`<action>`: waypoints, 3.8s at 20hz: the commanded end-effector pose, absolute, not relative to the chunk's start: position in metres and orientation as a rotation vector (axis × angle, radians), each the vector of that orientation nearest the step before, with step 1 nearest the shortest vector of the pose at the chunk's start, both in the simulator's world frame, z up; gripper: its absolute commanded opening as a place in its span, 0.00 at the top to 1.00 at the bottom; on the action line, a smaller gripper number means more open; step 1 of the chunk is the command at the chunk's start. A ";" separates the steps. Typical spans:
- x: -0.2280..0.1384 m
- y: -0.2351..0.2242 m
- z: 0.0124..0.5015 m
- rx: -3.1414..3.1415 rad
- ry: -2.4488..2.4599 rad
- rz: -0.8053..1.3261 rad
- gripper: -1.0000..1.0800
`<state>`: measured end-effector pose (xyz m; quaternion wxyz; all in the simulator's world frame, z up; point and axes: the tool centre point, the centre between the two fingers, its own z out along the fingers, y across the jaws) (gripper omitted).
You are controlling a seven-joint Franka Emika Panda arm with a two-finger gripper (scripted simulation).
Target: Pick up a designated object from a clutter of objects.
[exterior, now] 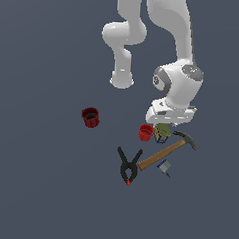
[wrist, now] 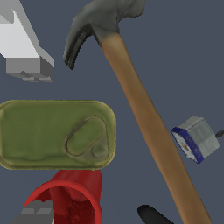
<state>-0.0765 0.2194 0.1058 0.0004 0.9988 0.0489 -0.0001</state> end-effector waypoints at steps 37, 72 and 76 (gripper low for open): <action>-0.074 0.206 0.103 3.150 0.170 0.060 1.00; -0.135 -0.023 0.336 3.143 0.153 0.006 1.00; -0.138 -0.039 0.352 3.140 0.152 0.002 1.00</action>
